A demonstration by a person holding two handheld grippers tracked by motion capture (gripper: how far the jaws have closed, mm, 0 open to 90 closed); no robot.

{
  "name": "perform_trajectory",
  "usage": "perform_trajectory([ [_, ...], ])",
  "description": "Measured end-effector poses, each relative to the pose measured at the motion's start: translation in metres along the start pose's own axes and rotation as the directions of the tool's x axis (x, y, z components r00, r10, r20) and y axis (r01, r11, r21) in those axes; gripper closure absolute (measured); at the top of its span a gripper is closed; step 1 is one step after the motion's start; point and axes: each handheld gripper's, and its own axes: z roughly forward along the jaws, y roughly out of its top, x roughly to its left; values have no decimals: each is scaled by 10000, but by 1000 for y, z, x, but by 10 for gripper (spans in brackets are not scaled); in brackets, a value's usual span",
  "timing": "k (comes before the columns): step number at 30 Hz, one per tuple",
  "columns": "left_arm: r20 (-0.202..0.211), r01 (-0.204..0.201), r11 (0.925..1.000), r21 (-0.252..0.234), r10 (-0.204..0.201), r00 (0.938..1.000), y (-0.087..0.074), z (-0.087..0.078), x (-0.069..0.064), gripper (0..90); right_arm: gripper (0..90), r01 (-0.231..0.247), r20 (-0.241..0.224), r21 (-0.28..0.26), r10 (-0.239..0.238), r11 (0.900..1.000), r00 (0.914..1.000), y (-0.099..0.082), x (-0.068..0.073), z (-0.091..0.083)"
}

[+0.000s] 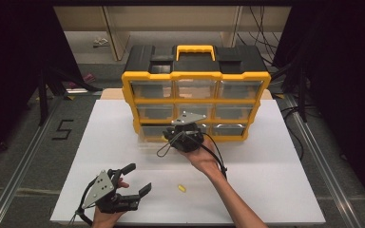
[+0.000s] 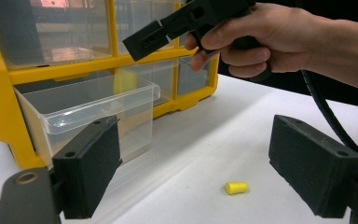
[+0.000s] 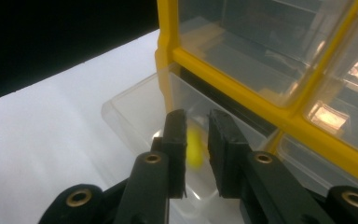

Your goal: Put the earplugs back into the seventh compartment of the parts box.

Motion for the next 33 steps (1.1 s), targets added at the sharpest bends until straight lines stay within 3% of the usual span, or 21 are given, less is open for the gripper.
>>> perform_trajectory([
  [3,20,-20,10000,-6,20,10000,0,0,0,166,757,-69,73,180,68,9998,10000,2,-1,5],
  [10,3,-6,10000,15,6,10000,0,0,0,166,625,-208,-91,265,210,9994,9997,1,-1,4],
  [18,-8,-36,10000,21,36,10000,0,0,0,166,497,-10,-195,217,14,9998,9998,0,6,-8],
  [33,-29,-18,10000,20,18,10000,0,0,0,166,378,148,-184,-430,-156,9990,9997,-12,16,-41],
])
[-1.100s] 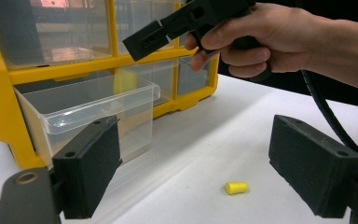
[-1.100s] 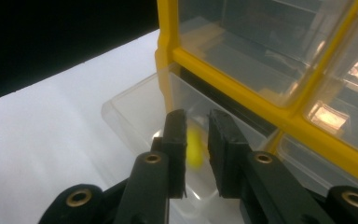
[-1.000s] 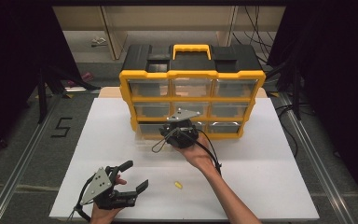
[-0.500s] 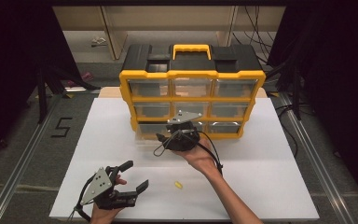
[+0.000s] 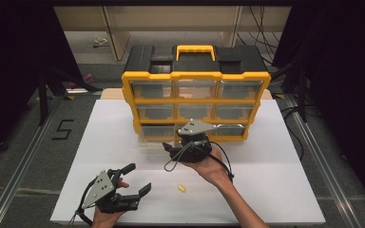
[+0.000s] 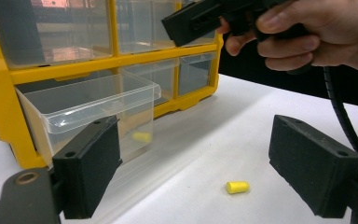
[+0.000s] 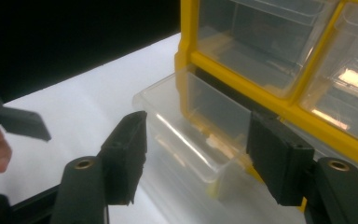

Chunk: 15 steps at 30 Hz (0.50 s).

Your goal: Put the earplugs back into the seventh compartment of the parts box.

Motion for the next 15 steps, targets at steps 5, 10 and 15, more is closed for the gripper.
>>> perform_trajectory([
  [5,8,42,10000,-22,-42,10000,0,0,1,165,343,-25,-134,-143,23,9999,9999,-9,3,-12],
  [10,2,28,10000,-5,-28,10000,0,0,1,165,340,18,-254,-248,-24,9997,9997,-16,6,-19],
  [15,0,12,10000,-5,-12,10000,0,0,0,165,338,210,-313,-28,-211,9998,9993,-25,11,-24],
])
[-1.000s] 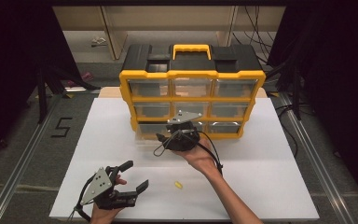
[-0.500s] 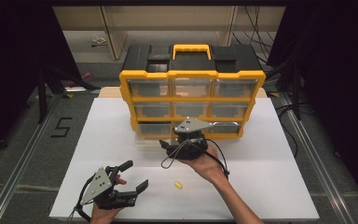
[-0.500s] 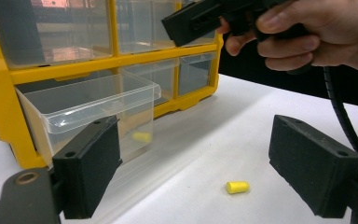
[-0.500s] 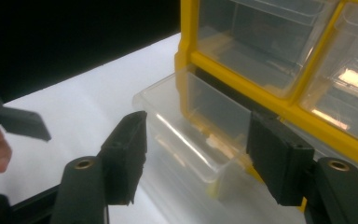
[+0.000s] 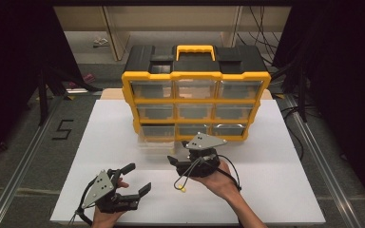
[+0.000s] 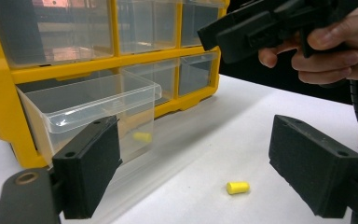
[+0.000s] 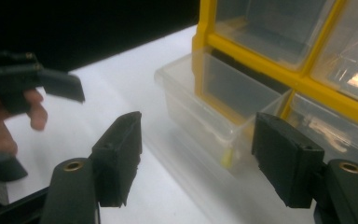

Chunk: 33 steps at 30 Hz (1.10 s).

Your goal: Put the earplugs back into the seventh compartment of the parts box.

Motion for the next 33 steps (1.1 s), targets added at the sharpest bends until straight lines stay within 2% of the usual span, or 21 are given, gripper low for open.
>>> perform_trajectory([
  [3,-1,3,10000,-23,-3,10000,0,-1,0,165,338,8,-160,79,-6,10000,9999,-4,1,-1],
  [7,-16,16,10000,-40,-16,10000,0,-2,0,165,330,176,-322,647,-155,9978,9994,-12,3,-1],
  [11,-12,2,10000,-60,-2,10000,0,-2,-1,165,322,191,-609,1347,-109,9907,9981,-23,2,4],
  [12,-12,2,10000,-60,-2,10000,0,-2,-1,165,322,191,-609,1347,-109,9907,9981,-23,2,4],
  [15,-29,8,10000,-69,-9,10000,0,-2,-1,165,324,300,-736,1942,-160,9805,9972,-29,3,9],
  [18,-35,5,10000,-69,-5,10000,0,-2,0,165,335,570,-901,2537,-351,9656,9953,-35,4,15],
  [23,-30,7,10000,-67,-7,10000,0,-2,-1,165,378,816,-1270,3197,-426,9440,9910,-43,5,23],
  [24,-29,12,10000,-68,-12,10000,0,-2,-1,165,382,901,-1279,3395,-489,9363,9906,-46,6,25],
  [25,-24,8,10000,-69,-8,10000,0,-2,-1,165,382,901,-1279,3395,-489,9363,9906,-46,6,25],
  [27,-17,-22,10000,-63,22,10000,0,-2,-1,165,398,912,-1256,3689,-476,9250,9909,-50,5,29],
  [28,-4,-11,10000,-62,11,10000,0,-2,-1,165,398,912,-1256,3689,-476,9250,9909,-50,5,29],
  [33,-3,6,10000,-54,-6,10000,0,-2,-1,165,433,959,-1320,3999,-463,9115,9902,-56,4,35],
])
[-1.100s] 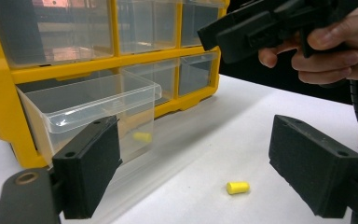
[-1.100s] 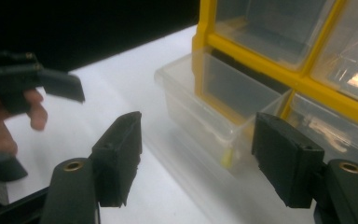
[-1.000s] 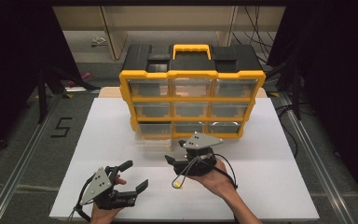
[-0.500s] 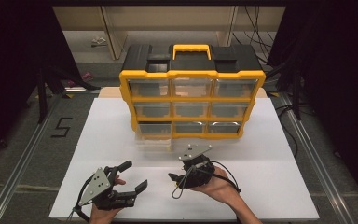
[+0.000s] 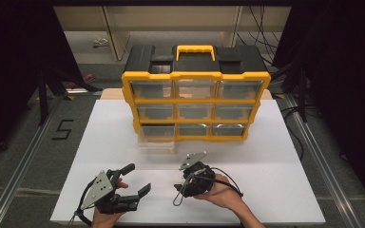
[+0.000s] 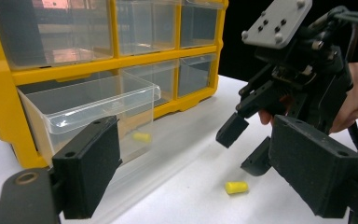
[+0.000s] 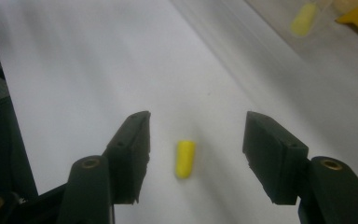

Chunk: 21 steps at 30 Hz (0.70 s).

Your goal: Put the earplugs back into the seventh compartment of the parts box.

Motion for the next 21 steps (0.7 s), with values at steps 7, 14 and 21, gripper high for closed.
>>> perform_trajectory([
  [7,2,8,10000,-6,-8,10000,0,0,0,165,493,25,-147,368,-20,9993,9999,-4,1,11],
  [14,10,-6,10000,-3,6,10000,0,0,0,165,589,131,-198,776,-116,9969,9997,-7,1,19],
  [21,8,-23,10000,11,23,10000,0,0,0,165,691,340,-218,940,-321,9950,9992,-10,0,25],
])
